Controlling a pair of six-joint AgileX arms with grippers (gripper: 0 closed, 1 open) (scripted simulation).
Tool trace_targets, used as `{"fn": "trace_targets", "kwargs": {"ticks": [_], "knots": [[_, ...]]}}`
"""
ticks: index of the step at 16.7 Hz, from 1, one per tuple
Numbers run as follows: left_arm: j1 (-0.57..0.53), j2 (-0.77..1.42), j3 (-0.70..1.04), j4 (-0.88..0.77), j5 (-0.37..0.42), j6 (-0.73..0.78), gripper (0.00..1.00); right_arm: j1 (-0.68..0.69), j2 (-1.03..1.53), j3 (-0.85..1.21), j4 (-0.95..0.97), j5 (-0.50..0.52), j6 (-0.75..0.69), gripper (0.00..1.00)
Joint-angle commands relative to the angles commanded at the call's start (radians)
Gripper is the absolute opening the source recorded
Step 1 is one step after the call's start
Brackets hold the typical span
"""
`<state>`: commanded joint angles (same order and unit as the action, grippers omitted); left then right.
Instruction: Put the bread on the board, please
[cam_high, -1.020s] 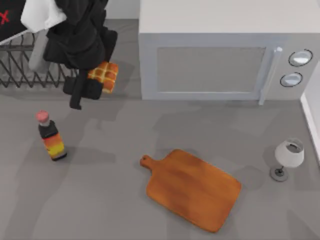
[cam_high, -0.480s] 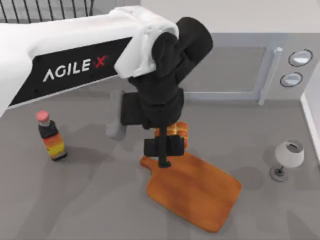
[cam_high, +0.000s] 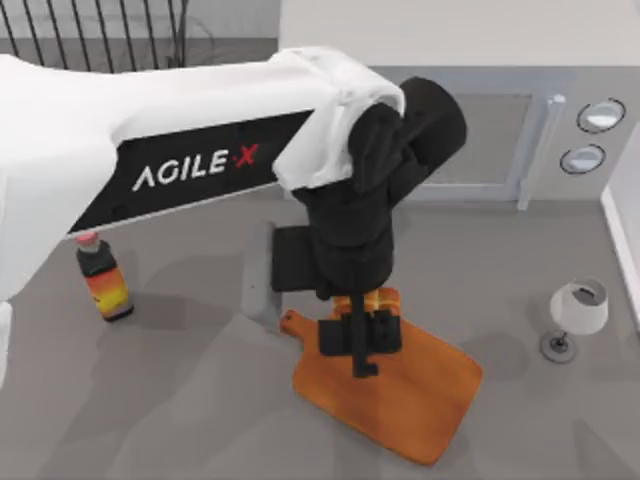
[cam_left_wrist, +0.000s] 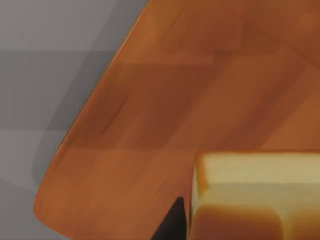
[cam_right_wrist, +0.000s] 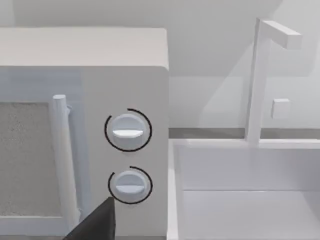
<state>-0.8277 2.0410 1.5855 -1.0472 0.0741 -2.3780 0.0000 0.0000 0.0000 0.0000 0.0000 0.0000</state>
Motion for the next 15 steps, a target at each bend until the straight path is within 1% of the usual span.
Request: {"fn": "trace_targets", "kwargs": {"ticks": [6,15], "knots": [[0.004,0.001,-0.004,0.011,0.000,0.001,0.00,0.000,0.000,0.000,0.000,0.000,0.000,1.00],[-0.004,0.034,-0.055,0.100,0.000,-0.005,0.00,0.000,0.000,0.000,0.000,0.000,0.000,1.00]]}}
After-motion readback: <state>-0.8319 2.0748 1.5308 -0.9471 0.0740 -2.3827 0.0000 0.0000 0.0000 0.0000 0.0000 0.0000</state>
